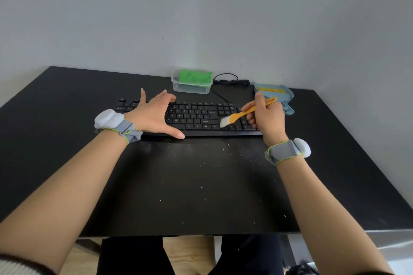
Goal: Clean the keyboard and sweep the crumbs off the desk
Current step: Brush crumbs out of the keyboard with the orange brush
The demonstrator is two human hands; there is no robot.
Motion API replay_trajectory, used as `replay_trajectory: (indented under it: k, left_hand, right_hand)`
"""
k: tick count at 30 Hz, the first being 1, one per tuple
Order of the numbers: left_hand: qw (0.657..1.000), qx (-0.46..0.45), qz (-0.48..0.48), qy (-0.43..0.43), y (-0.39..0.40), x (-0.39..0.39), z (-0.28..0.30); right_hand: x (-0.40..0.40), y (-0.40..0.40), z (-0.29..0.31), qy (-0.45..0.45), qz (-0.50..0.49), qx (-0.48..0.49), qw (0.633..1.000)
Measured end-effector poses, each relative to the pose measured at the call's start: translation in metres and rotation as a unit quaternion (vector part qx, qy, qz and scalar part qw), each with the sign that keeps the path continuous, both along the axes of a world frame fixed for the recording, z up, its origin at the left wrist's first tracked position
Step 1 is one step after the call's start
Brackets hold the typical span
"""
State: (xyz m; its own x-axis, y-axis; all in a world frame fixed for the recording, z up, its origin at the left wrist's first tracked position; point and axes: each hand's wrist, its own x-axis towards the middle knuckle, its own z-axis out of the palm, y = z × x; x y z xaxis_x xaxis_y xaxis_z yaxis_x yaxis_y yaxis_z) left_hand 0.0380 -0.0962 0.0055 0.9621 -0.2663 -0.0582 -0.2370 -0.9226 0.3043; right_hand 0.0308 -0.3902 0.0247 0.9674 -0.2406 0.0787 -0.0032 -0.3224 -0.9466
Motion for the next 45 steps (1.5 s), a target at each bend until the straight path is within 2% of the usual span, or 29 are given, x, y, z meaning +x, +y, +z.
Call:
replay_trajectory:
  k: [4, 7, 10, 13, 15, 18, 23, 26, 30, 33, 37, 41, 45]
  left_hand:
    - [1.000, 0.002, -0.002, 0.000, 0.000, 0.001, -0.001]
    - [1.000, -0.003, -0.002, 0.000, 0.000, 0.000, -0.001]
    - [1.000, -0.003, -0.003, 0.002, 0.000, 0.001, -0.001]
    - [1.000, -0.001, -0.003, 0.002, -0.001, 0.001, 0.000]
    - [1.000, -0.002, -0.002, 0.000, 0.000, 0.001, 0.000]
    - [1.000, 0.001, -0.005, -0.002, 0.000, 0.000, 0.000]
    - [1.000, 0.000, -0.016, 0.020, 0.007, 0.001, 0.001]
    - [0.999, 0.001, -0.020, 0.033, 0.009, 0.002, 0.001]
    - [0.999, 0.002, -0.018, 0.036, 0.009, 0.004, 0.003]
    - [0.999, 0.002, -0.018, 0.035, 0.008, 0.004, 0.003]
    - [0.999, -0.004, -0.020, 0.037, 0.008, 0.003, 0.004]
    - [0.999, 0.005, -0.017, 0.039, 0.008, 0.004, 0.004]
    - [0.999, 0.003, -0.014, 0.038, 0.008, 0.002, 0.003]
  right_hand:
    - [-0.002, 0.002, 0.000, 0.032, 0.028, -0.018, 0.999]
    - [-0.001, 0.001, 0.000, 0.002, 0.007, -0.013, 1.000]
    - [-0.005, 0.004, 0.003, 0.010, 0.053, -0.053, 0.997]
    - [-0.008, 0.008, 0.018, -0.024, 0.109, -0.040, 0.993]
    - [-0.010, 0.013, 0.024, -0.057, 0.179, -0.054, 0.981]
    - [-0.018, 0.028, 0.022, -0.069, 0.284, -0.130, 0.947]
    - [-0.024, 0.042, 0.017, -0.089, 0.349, -0.203, 0.911]
    - [-0.024, 0.048, 0.014, -0.112, 0.357, -0.238, 0.896]
    - [-0.023, 0.057, 0.016, -0.122, 0.354, -0.240, 0.896]
    - [-0.023, 0.058, 0.016, -0.131, 0.355, -0.302, 0.875]
    - [-0.022, 0.049, 0.034, -0.136, 0.303, -0.401, 0.854]
    - [-0.029, 0.059, 0.038, -0.177, 0.325, -0.363, 0.855]
    - [-0.030, 0.058, 0.029, -0.134, 0.351, -0.385, 0.843]
